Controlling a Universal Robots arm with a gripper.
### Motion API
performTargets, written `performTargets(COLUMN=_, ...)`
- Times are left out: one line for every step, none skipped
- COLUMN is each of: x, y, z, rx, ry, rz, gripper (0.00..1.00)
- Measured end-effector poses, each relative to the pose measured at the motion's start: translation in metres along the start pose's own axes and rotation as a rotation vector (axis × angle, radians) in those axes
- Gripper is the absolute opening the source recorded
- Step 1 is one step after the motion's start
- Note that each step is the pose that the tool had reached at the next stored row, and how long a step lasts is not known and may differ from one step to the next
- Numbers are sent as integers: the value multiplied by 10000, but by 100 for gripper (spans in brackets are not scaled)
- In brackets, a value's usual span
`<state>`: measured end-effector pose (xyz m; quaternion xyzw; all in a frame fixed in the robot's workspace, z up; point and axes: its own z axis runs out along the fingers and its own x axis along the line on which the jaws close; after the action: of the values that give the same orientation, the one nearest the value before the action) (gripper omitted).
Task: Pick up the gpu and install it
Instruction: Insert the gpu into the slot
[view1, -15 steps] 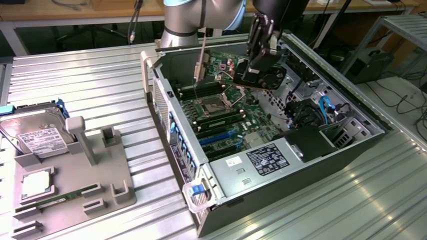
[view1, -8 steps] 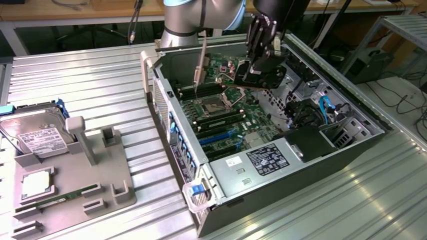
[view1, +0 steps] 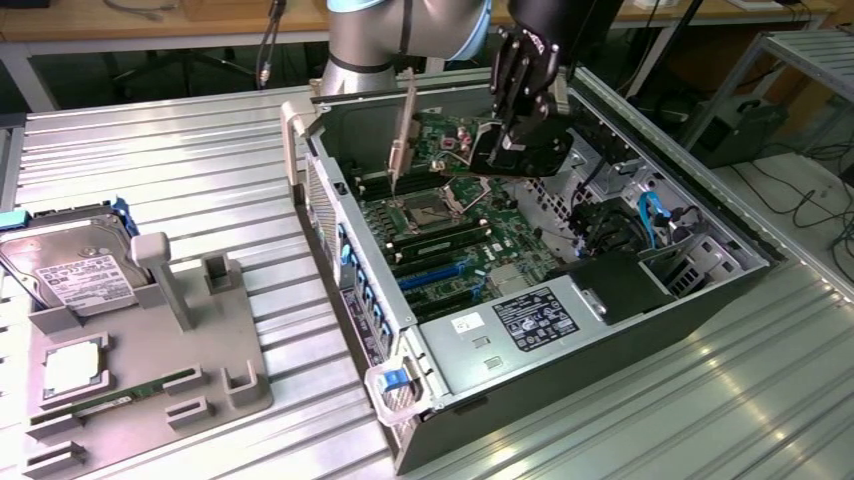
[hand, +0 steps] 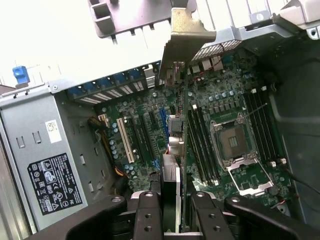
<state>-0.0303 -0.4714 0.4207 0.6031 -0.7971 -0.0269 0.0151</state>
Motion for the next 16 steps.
performTargets(x=4, y=-1, z=0, rx=-1, ry=6, rz=-91, gripper=27)
performTargets(x=11, y=-3, z=1, rx=-1, ry=15, rz=-258, gripper=27)
performTargets(x=15, y=-4, z=1, rx=-1, ry=20, rz=-339, gripper=27)
performTargets(x=18, y=-5, z=1, rx=-2, ry=26, rz=-428, gripper=27)
performTargets(x=22, y=-6, z=2, rx=-3, ry=32, rz=-542, gripper=27)
performTargets(x=24, y=-7, z=2, rx=-3, ry=38, rz=-631, gripper=27)
performTargets(x=27, y=-8, z=2, rx=-4, ry=45, rz=-734, gripper=27)
performTargets(x=30, y=-9, z=2, rx=-5, ry=50, rz=-829, gripper=27)
performTargets(x=33, y=-9, z=3, rx=-6, ry=56, rz=-933, gripper=27)
performTargets(x=35, y=-10, z=2, rx=-7, ry=62, rz=-1026, gripper=27)
performTargets(x=43, y=-12, z=3, rx=-8, ry=78, rz=-1298, gripper=27)
performTargets(x=45, y=-13, z=3, rx=-9, ry=91, rz=-1465, gripper=27)
performTargets(x=45, y=-13, z=2, rx=-11, ry=99, rz=-1585, gripper=27)
performTargets(x=45, y=-13, z=4, rx=-12, ry=108, rz=-1784, gripper=27)
performTargets(x=46, y=-13, z=4, rx=-14, ry=123, rz=-2045, gripper=27)
performTargets(x=45, y=-13, z=4, rx=-15, ry=130, rz=-2125, gripper=27)
